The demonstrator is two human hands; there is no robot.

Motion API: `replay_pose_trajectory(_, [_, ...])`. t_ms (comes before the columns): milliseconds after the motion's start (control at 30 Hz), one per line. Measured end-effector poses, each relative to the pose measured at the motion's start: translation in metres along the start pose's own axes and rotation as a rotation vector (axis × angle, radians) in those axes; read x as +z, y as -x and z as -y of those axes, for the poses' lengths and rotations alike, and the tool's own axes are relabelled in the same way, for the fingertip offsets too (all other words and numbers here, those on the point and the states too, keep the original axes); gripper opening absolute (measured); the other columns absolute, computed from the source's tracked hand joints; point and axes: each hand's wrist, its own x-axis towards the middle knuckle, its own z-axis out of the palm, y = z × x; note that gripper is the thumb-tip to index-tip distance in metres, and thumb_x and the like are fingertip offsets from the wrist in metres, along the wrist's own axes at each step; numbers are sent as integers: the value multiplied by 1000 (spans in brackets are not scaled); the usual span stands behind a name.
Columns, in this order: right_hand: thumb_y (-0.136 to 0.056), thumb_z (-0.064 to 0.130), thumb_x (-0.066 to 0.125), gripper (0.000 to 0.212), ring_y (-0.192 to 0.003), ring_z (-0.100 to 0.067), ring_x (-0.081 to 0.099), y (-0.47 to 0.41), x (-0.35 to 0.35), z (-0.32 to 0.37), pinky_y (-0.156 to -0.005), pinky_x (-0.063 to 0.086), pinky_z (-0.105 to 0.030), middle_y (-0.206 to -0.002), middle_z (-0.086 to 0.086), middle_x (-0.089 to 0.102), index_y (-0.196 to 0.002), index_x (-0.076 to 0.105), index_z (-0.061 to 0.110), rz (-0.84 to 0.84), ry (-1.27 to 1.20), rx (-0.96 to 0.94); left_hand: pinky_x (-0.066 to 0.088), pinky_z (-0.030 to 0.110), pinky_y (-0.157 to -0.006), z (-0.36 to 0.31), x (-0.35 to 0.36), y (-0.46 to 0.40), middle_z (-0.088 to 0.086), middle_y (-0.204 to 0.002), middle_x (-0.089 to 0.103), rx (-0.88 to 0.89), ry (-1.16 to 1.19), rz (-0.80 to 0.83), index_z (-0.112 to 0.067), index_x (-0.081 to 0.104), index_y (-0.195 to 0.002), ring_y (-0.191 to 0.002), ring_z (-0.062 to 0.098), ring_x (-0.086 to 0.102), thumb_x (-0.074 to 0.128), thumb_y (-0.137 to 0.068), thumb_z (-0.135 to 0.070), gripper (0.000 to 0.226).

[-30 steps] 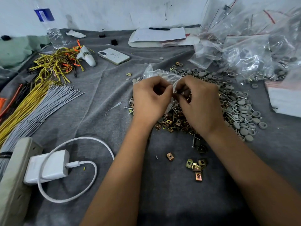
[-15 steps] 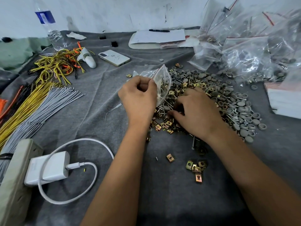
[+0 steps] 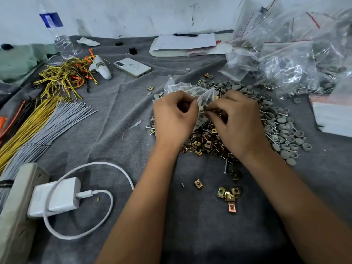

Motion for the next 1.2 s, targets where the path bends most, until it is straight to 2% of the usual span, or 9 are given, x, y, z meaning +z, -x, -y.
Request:
replay_pose_trajectory(100, [-83, 8, 82, 22, -85, -12, 63, -1, 2, 1, -78, 54, -24, -98, -3, 70, -104, 74, 9, -20, -32, -6, 54, 26, -57, -1, 1, 1, -6, -66, 70, 28, -5, 33, -11, 77, -78, -58, 5, 62, 73, -86, -6, 11])
replay_pose_trajectory(200, [-81, 8, 83, 16, -74, -11, 63, -3, 4, 3, -70, 53, -24, -86, -1, 71, -90, 70, 10, -102, -77, -53, 49, 18, -56, -3, 0, 0, -6, -65, 71, 25, 16, 36, -10, 77, -77, -57, 2, 62, 73, -86, -5, 12])
replay_pose_trajectory(267, [-80, 7, 84, 14, -77, -14, 67, -4, 8, 5, -72, 55, -28, -87, -2, 74, -89, 72, 9, -111, -75, -90, 47, 17, -56, -3, 0, -1, -7, -64, 70, 3, 45, 15, -9, 77, -76, -56, 1, 62, 74, -86, -5, 11])
replay_pose_trajectory(400, [-85, 13, 82, 23, -92, -15, 73, -3, 10, 3, -89, 57, -30, -104, -3, 78, -108, 78, 11, -12, -56, -140, 44, 16, -55, -2, -3, -3, -11, -58, 65, -86, 98, -118, -13, 76, -75, -52, -2, 57, 74, -86, -5, 14])
replay_pose_trajectory(567, [-93, 15, 75, 11, -91, -13, 69, -3, 5, 1, -84, 52, -19, -98, -4, 76, -100, 78, 6, -222, -104, -162, 48, 19, -58, -1, -8, -7, -8, -62, 69, -171, 135, -288, -17, 75, -74, -55, 1, 60, 72, -86, -9, 15])
replay_pose_trajectory(667, [-89, 30, 78, 22, -101, -20, 59, -2, 9, -2, -86, 51, -34, -99, -3, 68, -100, 76, 11, 17, 73, -38, 47, 20, -58, -2, -9, -7, -6, -62, 68, -179, 144, -314, -14, 76, -75, -55, 2, 59, 71, -86, -8, 14])
replay_pose_trajectory(767, [-88, 52, 73, 44, -113, -24, 48, -2, 18, -2, -91, 50, -40, -109, -4, 61, -106, 74, 13, 244, 281, 26, 52, 25, -61, -2, -8, -7, -1, -66, 72, -180, 143, -306, -11, 77, -77, -59, 8, 64, 71, -86, -8, 11])
replay_pose_trajectory(1000, [-93, 22, 71, 17, -112, -25, 45, 1, 21, 0, -88, 45, -35, -109, -5, 59, -103, 69, 9, 229, 327, 8, 51, 22, -60, -3, -7, -5, -6, -63, 70, -169, 120, -294, -18, 76, -74, -58, 5, 63, 72, -85, -10, 14])
replay_pose_trajectory(1200, [-94, 12, 71, 11, -97, -18, 66, 0, 5, -7, -88, 56, -34, -102, -4, 74, -105, 74, 11, 46, 15, 121, 48, 17, -56, -1, -7, -5, -8, -62, 69, -136, 112, -280, -23, 73, -71, -56, 3, 62, 72, -85, -9, 20])
